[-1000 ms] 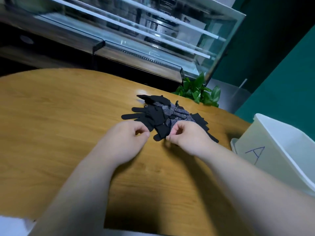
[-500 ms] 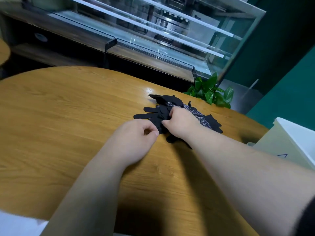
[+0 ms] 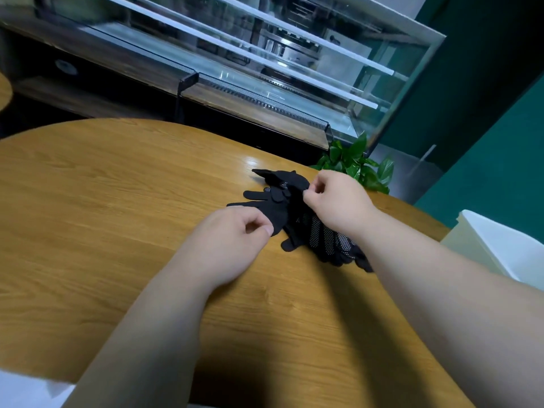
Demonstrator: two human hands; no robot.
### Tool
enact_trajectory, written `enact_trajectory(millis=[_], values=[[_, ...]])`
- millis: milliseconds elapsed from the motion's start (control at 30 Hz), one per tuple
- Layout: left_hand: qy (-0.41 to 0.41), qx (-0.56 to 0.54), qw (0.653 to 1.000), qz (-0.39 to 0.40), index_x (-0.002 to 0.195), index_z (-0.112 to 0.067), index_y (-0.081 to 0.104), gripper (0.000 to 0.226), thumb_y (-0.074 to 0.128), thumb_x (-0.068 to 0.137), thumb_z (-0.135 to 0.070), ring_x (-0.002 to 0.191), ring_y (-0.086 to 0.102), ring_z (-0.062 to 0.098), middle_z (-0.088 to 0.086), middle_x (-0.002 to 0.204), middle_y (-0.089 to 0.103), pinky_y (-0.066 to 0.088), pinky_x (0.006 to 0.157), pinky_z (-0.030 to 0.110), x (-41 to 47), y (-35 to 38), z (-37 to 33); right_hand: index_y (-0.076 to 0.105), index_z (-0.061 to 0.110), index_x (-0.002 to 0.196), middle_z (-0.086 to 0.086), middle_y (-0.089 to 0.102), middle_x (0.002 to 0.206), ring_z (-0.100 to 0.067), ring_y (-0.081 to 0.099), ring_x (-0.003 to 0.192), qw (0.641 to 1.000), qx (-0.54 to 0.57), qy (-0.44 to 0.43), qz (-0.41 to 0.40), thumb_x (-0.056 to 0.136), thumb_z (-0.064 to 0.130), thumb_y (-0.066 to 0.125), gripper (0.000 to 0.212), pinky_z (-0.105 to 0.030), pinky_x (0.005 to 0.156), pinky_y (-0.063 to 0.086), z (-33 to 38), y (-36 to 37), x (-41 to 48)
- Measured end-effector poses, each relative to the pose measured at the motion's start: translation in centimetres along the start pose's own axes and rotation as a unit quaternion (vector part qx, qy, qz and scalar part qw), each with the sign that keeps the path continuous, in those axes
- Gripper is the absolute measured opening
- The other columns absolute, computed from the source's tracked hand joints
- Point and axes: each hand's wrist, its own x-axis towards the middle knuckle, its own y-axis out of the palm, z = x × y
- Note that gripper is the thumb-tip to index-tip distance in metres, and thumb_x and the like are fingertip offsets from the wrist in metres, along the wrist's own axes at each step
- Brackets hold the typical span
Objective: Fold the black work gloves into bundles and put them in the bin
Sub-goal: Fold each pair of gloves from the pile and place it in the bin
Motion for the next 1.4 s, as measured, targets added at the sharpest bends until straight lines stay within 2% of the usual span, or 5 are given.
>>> enact_trajectory(millis=[167,633,833,1100,1400], values=[[0.004,-0.042,0.999,-0.024,0.081,-0.039,0.069,0.012,0.061,0.091,-0.040,0.070,0.057,-0.001,-0.018,0.077,0.067,0.046,0.067,0.024,0.1,0.1,-0.1,0.058,0.018,0.076,0.006,0.064,0.068,-0.009,0.057,0.056,0.995,0.096,0.005,0.008,0.089,0.028,0.063,0.017,-0.021,0.051,0.042,-0.1,-5.7,-2.0],[0.060,-0.052,0.997,0.003,0.091,-0.038,0.068,0.005,0.063,0.091,-0.039,0.075,0.057,-0.007,-0.017,0.087,0.068,0.045,0.075,0.026,-0.6,1.4,-0.9,0.050,0.030,0.087,-0.002,0.067,0.071,-0.034,0.068,0.071,0.972,0.128,-0.037,0.193,0.107,0.030,0.044,0.020,-0.059,0.088,0.050,-2.1,-9.3,-6.1],[0.090,-0.165,0.979,0.078,0.132,-0.046,0.051,0.076,0.066,0.060,-0.067,0.124,0.050,-0.008,-0.024,0.133,0.056,0.043,0.107,0.030,-0.7,2.2,-1.3,0.053,0.009,0.087,-0.001,0.058,0.068,-0.018,0.054,0.064,0.909,0.291,-0.069,0.292,0.097,0.014,0.057,0.012,-0.019,0.058,0.049,-1.4,-9.9,-6.3],[0.097,-0.235,0.963,0.095,0.093,-0.037,0.072,0.017,0.065,0.078,-0.042,0.085,0.071,0.019,-0.008,0.087,0.076,0.055,0.085,0.050,-0.7,2.3,-1.8,0.058,0.006,0.098,-0.015,0.066,0.087,-0.025,0.065,0.074,0.863,0.403,-0.036,0.302,0.084,0.018,0.061,0.019,-0.039,0.070,0.054,-1.2,-9.0,-5.5],[0.059,-0.189,0.976,0.090,0.085,-0.035,0.072,0.007,0.076,0.082,-0.030,0.075,0.070,0.013,-0.012,0.078,0.074,0.057,0.076,0.042,-0.4,1.7,-1.0,0.071,0.004,0.098,-0.016,0.075,0.092,-0.027,0.072,0.079,0.943,0.235,-0.036,0.235,0.095,0.010,0.065,0.009,-0.036,0.067,0.060,0.1,-8.9,-5.4]])
